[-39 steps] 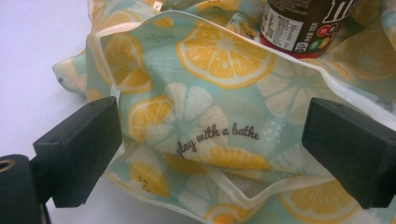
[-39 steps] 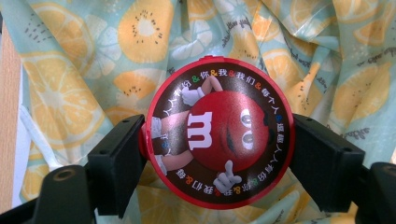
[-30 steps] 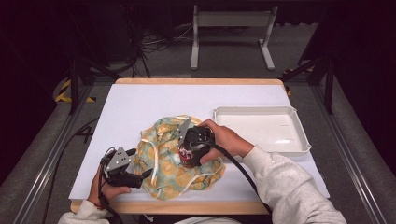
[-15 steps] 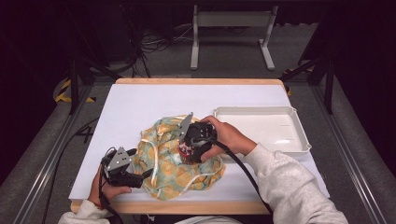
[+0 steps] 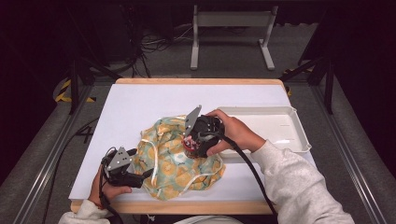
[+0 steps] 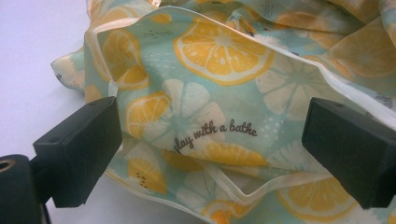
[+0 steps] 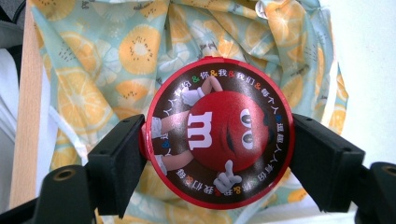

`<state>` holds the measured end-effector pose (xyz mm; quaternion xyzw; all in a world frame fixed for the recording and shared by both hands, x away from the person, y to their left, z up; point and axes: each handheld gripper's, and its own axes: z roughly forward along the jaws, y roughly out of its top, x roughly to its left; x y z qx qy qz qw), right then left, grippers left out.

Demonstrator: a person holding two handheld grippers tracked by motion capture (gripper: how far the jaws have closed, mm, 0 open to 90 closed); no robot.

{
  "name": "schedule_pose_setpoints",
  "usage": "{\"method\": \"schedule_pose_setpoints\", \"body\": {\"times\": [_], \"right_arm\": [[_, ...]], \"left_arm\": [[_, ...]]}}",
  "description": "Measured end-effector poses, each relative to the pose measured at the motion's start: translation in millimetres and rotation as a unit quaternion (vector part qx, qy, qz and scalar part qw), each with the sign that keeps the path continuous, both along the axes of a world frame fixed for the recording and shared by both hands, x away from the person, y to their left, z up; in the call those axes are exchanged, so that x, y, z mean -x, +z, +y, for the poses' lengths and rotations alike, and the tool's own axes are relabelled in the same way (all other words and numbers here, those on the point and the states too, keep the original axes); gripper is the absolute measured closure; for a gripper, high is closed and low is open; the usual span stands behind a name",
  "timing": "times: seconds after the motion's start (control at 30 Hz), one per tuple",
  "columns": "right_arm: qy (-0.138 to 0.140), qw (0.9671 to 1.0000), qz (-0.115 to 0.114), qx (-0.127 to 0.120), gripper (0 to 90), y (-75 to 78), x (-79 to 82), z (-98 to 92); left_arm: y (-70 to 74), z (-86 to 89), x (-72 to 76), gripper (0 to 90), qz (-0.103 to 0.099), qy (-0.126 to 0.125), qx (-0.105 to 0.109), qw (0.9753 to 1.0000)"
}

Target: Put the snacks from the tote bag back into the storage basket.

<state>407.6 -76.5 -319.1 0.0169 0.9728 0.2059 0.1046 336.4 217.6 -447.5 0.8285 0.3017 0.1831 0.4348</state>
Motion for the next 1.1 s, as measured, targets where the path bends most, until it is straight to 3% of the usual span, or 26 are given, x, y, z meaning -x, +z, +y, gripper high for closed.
{"method": "schedule_pose_setpoints", "body": {"times": [0.5, 1.1], "right_arm": [[-0.014, 0.9998, -0.01, 0.001, 23.8, 17.3, -2.0, -26.3], [-0.046, 0.9988, -0.017, -0.002, 23.8, 27.1, -8.9, -77.1]], "left_arm": [[-1.4, -1.0, -1.5, 5.5, 0.005, -0.003, -0.004, 1.0], [-2.0, -2.8, -2.3, 5.5, 0.008, -0.005, -0.009, 0.9999]]}}
